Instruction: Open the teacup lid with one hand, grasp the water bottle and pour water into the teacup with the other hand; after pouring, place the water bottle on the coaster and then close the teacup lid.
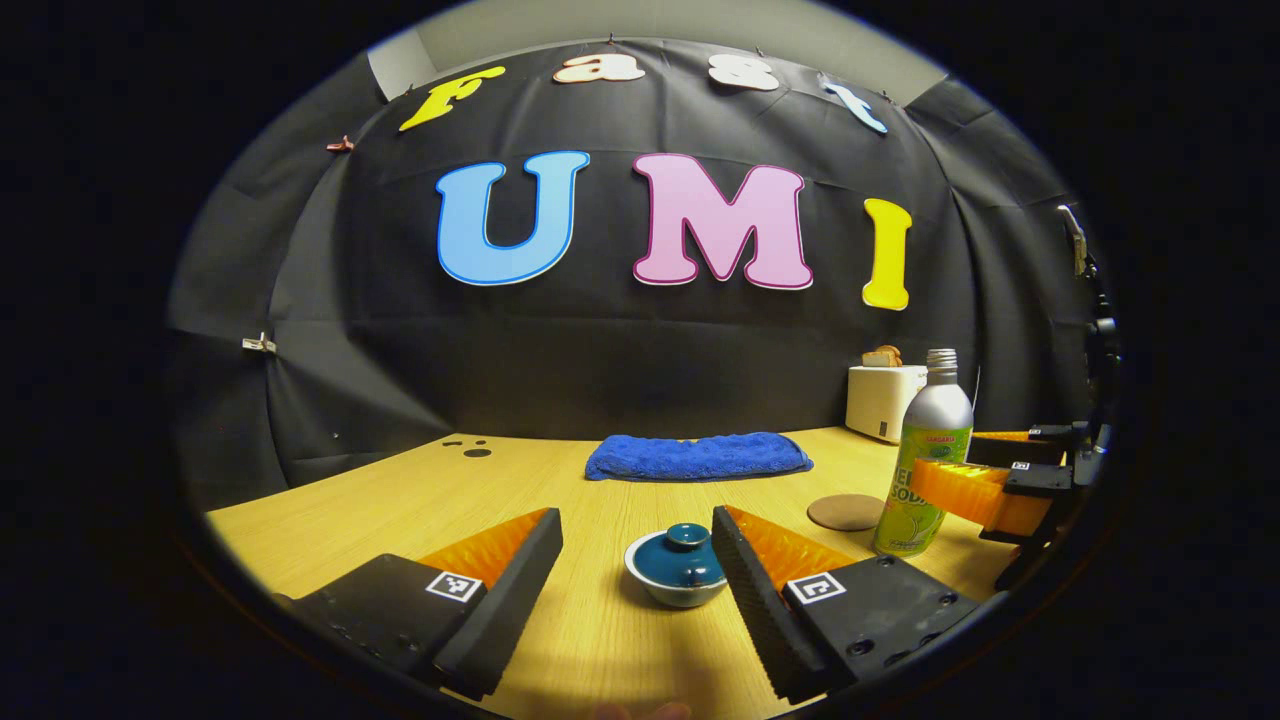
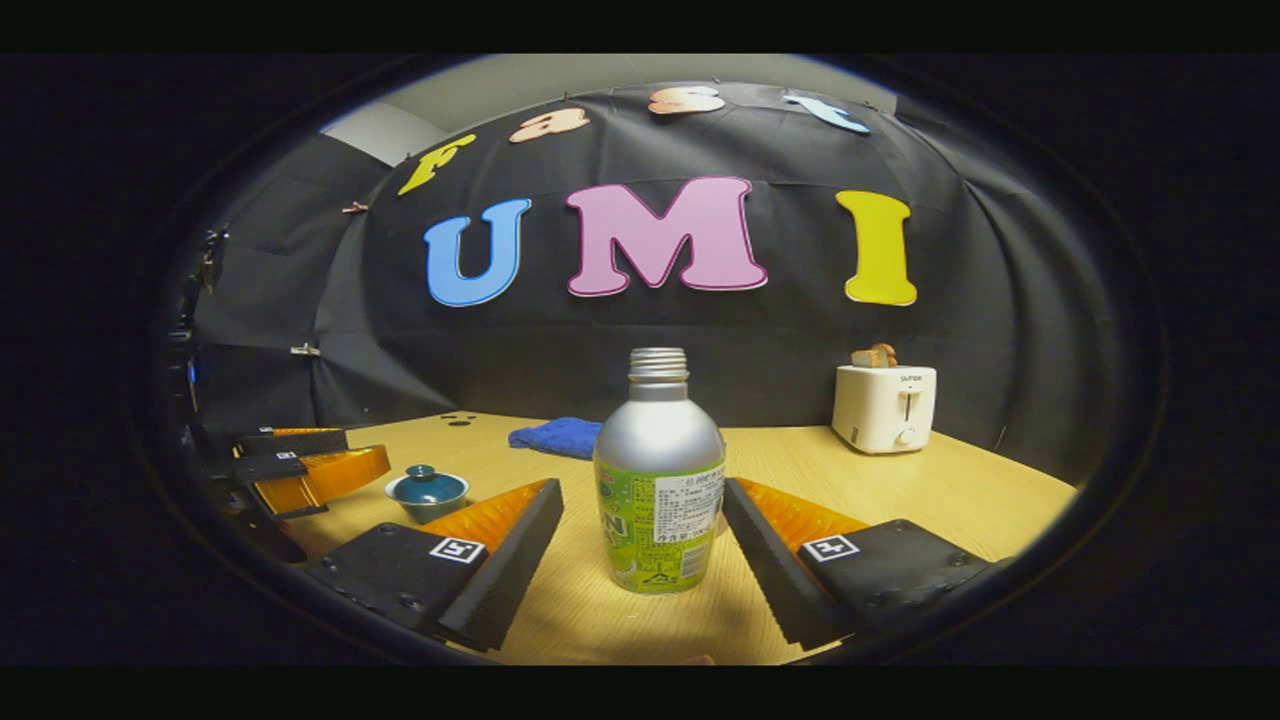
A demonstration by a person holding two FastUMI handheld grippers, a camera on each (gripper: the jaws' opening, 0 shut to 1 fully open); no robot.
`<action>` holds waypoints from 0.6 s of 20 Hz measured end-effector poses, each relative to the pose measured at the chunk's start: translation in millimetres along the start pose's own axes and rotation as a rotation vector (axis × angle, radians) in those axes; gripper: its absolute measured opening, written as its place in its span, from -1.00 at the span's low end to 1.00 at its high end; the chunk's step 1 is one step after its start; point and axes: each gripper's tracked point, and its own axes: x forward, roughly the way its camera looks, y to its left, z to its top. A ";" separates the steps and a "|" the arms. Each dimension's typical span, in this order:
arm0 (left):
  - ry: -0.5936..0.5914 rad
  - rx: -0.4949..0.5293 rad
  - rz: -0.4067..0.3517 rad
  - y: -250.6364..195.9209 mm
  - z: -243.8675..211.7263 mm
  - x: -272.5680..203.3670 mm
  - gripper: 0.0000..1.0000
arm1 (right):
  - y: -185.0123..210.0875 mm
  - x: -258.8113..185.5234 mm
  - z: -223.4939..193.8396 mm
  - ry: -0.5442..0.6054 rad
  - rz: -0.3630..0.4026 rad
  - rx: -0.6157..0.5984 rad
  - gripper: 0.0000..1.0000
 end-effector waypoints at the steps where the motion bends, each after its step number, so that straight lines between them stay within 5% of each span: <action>1: -0.001 0.001 -0.012 -2.3 1.0 0.3 0.90 | -0.5 1.2 0.3 -0.001 -0.003 0.000 0.98; 6: 0.005 0.013 -0.099 -21.3 0.7 12.7 0.86 | 1.0 3.4 0.2 0.002 -0.004 0.000 0.99; 12: 0.069 0.072 -0.135 -30.8 -8.4 29.9 0.52 | 1.0 3.3 0.4 0.001 -0.004 0.000 0.99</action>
